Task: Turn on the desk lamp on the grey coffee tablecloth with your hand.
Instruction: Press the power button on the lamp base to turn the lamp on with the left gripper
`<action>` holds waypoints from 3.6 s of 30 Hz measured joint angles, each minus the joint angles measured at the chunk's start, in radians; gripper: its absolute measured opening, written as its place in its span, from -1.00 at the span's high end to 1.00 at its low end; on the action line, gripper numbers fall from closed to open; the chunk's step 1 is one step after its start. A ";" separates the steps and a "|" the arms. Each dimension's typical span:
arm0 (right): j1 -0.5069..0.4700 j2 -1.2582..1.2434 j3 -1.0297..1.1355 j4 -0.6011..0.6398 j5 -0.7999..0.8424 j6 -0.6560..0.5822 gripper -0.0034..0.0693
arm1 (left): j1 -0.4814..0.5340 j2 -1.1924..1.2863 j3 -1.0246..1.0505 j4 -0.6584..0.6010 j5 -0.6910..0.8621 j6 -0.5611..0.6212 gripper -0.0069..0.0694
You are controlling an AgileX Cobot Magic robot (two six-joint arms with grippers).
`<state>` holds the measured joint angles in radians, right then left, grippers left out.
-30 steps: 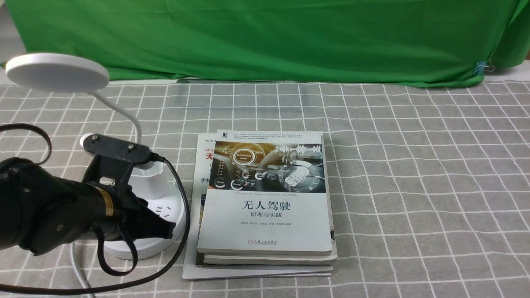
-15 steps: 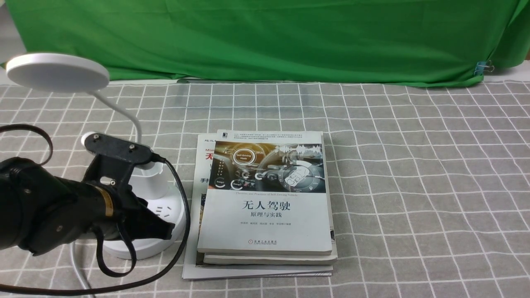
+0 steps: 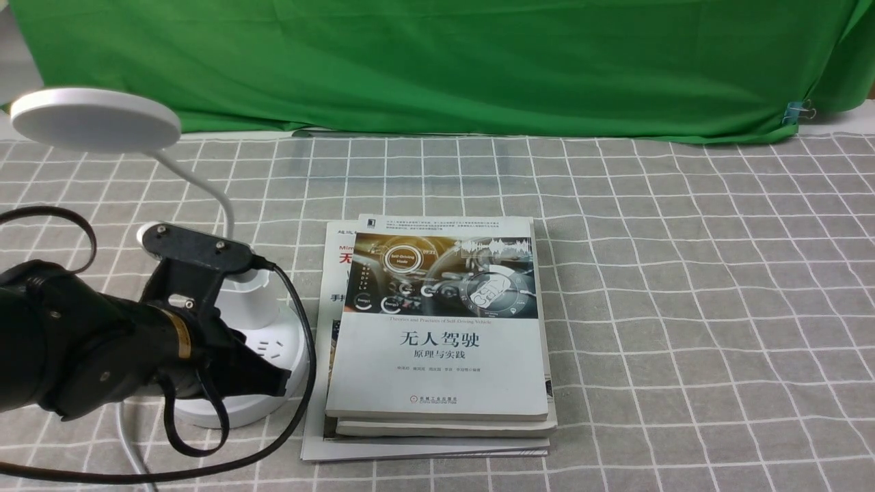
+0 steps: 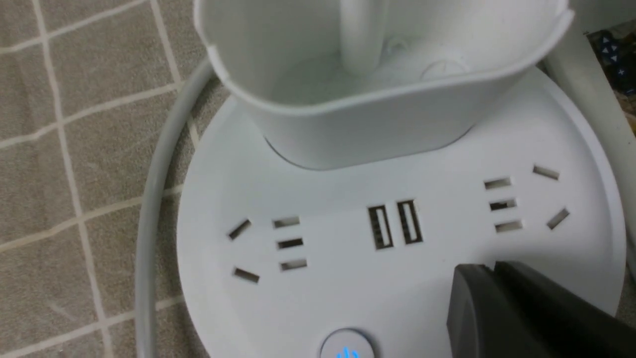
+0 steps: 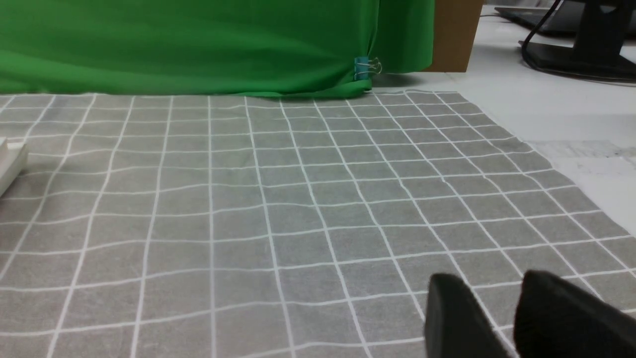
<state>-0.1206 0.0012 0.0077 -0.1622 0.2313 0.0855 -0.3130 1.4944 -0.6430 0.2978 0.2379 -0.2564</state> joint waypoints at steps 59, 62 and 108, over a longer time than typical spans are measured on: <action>0.000 0.000 0.000 0.000 0.000 0.000 0.23 | 0.000 -0.064 -0.035 0.000 0.045 -0.048 0.77; 0.000 0.000 0.000 0.000 0.000 0.000 0.23 | 0.000 -0.065 0.007 -0.002 0.033 -0.048 0.77; 0.000 0.000 0.000 0.000 0.000 0.000 0.23 | 0.000 -0.054 0.020 0.007 0.036 -0.058 0.77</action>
<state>-0.1206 0.0012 0.0077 -0.1622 0.2313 0.0856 -0.3130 1.4407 -0.6231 0.3043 0.2740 -0.3145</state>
